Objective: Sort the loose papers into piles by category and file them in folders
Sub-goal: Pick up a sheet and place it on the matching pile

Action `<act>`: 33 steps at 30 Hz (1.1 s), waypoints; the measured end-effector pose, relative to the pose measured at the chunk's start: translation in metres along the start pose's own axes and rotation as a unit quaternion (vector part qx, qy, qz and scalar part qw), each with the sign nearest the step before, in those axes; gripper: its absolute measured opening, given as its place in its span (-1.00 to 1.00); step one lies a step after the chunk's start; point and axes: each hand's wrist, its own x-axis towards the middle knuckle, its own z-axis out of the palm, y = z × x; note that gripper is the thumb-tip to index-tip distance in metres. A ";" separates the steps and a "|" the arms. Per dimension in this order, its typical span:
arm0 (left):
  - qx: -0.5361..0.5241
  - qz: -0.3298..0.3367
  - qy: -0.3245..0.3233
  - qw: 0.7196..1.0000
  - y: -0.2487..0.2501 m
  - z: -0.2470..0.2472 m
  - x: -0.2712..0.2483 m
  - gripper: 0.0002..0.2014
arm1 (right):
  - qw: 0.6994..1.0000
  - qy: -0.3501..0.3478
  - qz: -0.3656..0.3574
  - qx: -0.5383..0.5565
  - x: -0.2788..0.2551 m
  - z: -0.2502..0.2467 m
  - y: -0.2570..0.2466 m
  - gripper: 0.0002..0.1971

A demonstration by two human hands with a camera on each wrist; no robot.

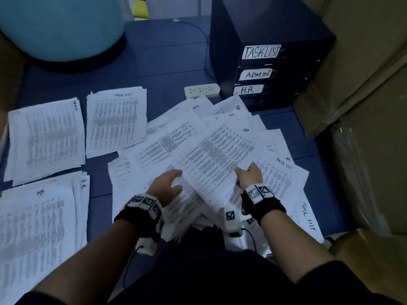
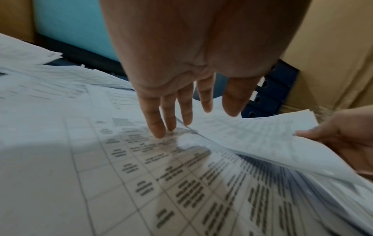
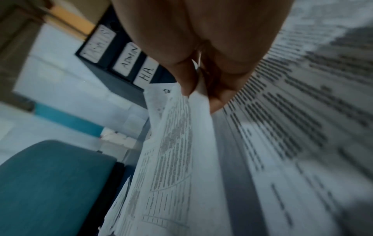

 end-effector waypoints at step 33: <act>-0.321 -0.114 0.230 0.912 -0.020 -0.079 -0.056 -0.83 | 0.986 -0.001 -0.163 0.041 -0.021 0.022 -0.032 -0.68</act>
